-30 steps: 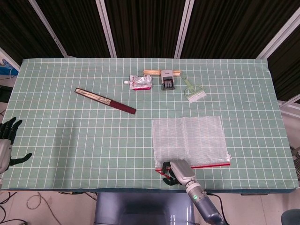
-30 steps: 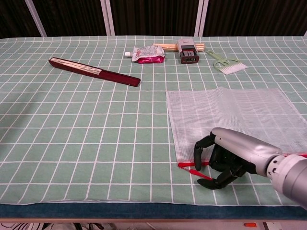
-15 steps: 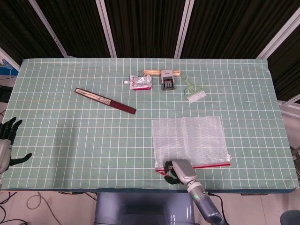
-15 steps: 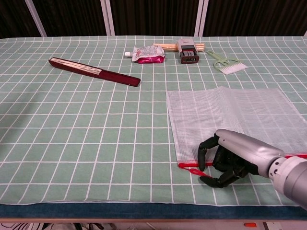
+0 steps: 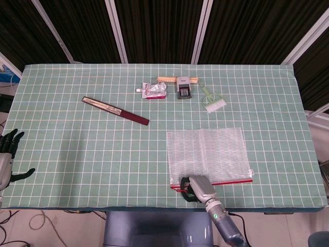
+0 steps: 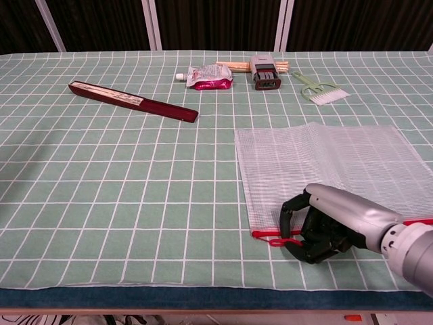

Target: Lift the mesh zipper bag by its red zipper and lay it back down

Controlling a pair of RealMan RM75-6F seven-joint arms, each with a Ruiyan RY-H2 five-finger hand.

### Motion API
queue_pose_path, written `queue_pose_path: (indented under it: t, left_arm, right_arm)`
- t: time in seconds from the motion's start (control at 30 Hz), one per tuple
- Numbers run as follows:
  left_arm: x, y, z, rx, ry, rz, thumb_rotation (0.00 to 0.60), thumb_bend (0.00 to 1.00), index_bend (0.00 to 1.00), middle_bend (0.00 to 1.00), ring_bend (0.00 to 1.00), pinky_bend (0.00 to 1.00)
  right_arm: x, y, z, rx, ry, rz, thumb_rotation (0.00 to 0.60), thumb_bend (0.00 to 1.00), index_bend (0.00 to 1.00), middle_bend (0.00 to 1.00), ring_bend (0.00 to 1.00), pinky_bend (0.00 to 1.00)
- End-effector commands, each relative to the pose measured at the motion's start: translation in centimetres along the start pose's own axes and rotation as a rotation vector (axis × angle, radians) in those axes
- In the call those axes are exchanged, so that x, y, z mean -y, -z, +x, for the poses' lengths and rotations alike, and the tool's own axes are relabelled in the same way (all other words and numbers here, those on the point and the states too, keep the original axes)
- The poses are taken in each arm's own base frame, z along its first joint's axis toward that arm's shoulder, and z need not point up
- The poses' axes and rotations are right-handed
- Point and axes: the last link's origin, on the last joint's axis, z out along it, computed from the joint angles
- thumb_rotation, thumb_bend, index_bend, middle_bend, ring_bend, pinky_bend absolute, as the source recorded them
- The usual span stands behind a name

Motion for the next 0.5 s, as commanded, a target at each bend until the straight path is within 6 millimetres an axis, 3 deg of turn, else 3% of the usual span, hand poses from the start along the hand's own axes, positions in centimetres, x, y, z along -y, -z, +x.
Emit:
queue_pose_path:
  t: [0.03,0.37,0.5]
  left_arm:
    - [0.0,0.0,0.0,0.000,0.000,0.000,0.600,0.03,0.00,0.00,0.00,0.00]
    - [0.0,0.0,0.0,-0.005,-0.003,-0.001,0.600,0.03,0.00,0.00,0.00,0.00]
    - [0.1,0.0,0.0,-0.005,-0.012,0.000,0.600,0.03,0.00,0.00,0.00,0.00]
  right_arm:
    - [-0.1,0.1,0.1,-0.002,0.003,0.001,0.600,0.54,0.63,1.00,1.00,0.94]
    - [0.0,0.4,0.7,-0.029,-0.008,0.018,0.600,0.58,0.71,1.00,1.00,0.94]
    - [0.5,0.5,1.8,-0.062,-0.019,0.041,0.600,0.59,0.72,1.00,1.00,0.94]
